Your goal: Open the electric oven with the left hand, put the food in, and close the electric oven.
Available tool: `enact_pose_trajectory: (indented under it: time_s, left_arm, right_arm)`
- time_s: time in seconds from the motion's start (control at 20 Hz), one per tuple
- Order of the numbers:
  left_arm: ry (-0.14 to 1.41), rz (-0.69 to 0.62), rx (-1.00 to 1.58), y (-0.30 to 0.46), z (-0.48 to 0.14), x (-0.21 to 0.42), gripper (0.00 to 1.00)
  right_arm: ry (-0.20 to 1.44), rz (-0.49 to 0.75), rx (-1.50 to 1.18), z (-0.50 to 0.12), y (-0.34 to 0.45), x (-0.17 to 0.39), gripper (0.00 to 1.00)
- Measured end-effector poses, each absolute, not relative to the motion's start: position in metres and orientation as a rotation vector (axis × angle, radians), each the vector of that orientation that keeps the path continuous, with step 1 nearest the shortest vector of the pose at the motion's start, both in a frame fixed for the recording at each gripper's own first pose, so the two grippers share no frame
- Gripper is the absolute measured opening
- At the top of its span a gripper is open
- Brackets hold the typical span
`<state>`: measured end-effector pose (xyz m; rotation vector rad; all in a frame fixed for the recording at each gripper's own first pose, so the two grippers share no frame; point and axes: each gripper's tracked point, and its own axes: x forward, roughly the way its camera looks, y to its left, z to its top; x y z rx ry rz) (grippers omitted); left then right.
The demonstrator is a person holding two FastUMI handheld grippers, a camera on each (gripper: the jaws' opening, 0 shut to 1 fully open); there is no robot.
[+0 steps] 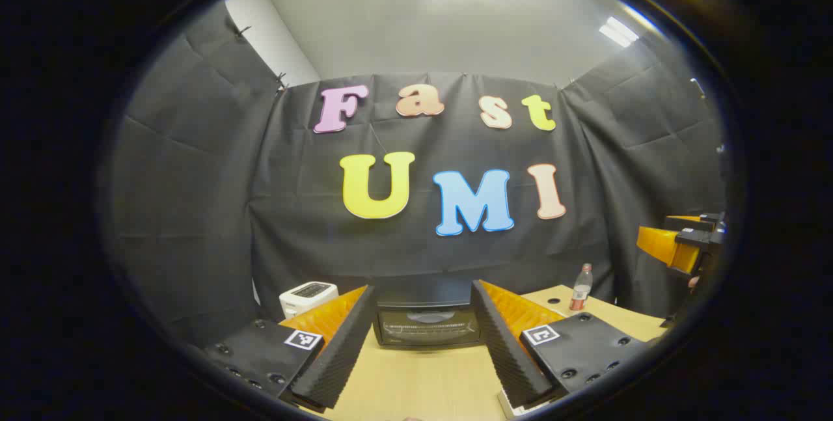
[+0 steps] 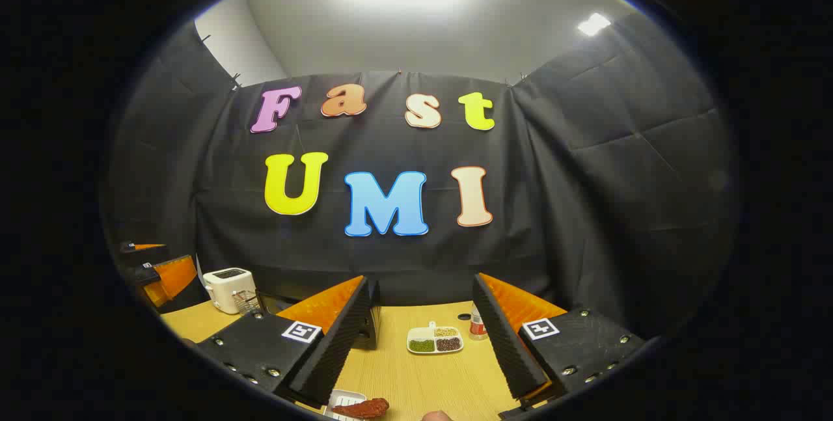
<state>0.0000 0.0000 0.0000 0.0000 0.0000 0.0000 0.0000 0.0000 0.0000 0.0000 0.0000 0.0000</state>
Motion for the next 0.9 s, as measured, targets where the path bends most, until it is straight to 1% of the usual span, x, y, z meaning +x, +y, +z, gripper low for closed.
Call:
enact_pose_trajectory:
  time_s: [0.15, 0.35, 0.6, 0.8, 0.9]
  left_arm:
    - [0.000, 0.000, 0.003, 0.000, -0.001, -0.002, 0.90]
    - [-0.003, 0.003, -0.005, -0.001, 0.001, -0.004, 0.90]
    - [-0.010, 0.013, -0.010, 0.000, 0.004, -0.008, 0.96]
    - [-0.010, 0.021, -0.009, -0.001, 0.004, -0.011, 0.90]
    - [-0.010, 0.026, -0.010, -0.002, 0.004, -0.013, 0.90]
  right_arm:
    - [0.000, 0.008, -0.003, 0.001, 0.002, -0.002, 0.96]
    - [-0.008, 0.013, -0.015, 0.005, 0.002, -0.005, 0.96]
    - [-0.005, 0.019, -0.020, 0.004, 0.001, -0.008, 0.96]
    - [-0.002, 0.024, -0.016, 0.002, -0.002, -0.012, 0.96]
    - [-0.001, 0.029, -0.010, 0.001, -0.003, -0.012, 0.96]
